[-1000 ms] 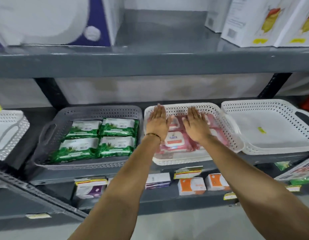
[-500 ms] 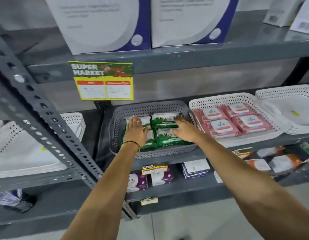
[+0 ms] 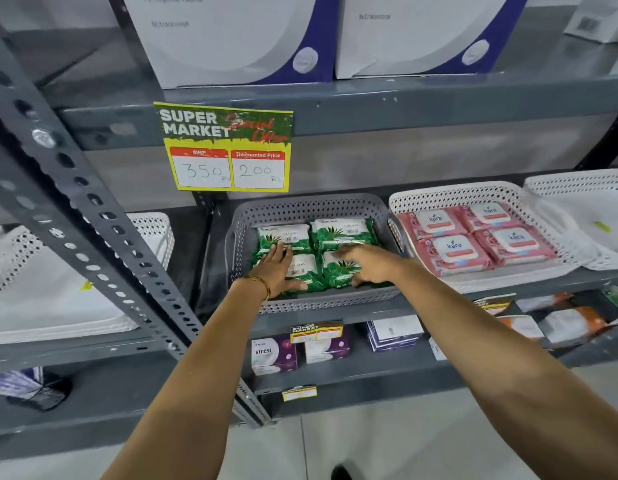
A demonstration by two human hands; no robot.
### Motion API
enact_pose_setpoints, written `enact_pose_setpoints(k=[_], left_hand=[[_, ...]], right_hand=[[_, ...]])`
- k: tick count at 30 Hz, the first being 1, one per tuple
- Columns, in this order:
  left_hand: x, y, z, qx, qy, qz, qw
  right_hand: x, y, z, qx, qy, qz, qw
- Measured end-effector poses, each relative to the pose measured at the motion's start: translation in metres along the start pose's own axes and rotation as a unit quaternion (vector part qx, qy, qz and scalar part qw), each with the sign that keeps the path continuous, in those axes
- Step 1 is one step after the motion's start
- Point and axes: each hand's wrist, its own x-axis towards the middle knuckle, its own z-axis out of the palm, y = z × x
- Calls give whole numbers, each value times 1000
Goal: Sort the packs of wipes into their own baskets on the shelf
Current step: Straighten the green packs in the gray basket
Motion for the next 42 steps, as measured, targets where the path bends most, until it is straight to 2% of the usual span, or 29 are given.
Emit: enact_pose_setpoints(k=[6, 8, 10, 12, 13, 17, 21, 28, 34, 37, 42], left_hand=[[1, -2, -1, -5, -3, 2, 1000], [0, -2, 1, -7, 13, 4, 1000], [-1, -3, 1, -10, 55, 5, 998], [2, -4, -2, -5, 85, 3, 996], [4, -5, -3, 5, 82, 3, 997], [13, -7, -6, 18, 39, -11, 999], [14, -10, -3, 1, 32, -6, 999], [12, -10, -1, 4, 42, -6, 999], [20, -2, -6, -31, 141, -57, 988], [34, 4, -2, -20, 161, -85, 983], [48, 8, 11, -19, 148, -79, 986]], right_hand=[[2, 2, 0, 5, -2, -2, 1000], [-1, 1, -3, 38, -13, -3, 999], [-4, -3, -11, 118, 23, -3, 993], [1, -5, -19, 140, 90, 8, 986], [5, -4, -22, 133, 98, 15, 986], [22, -5, -25, 81, 25, 28, 996], [36, -4, -16, 18, 14, 14, 1000], [30, 0, -15, 67, 62, 9, 996], [36, -4, 1, -25, 163, 11, 986], [44, -12, 15, -56, 153, 20, 986], [52, -10, 27, -73, 129, 35, 988]])
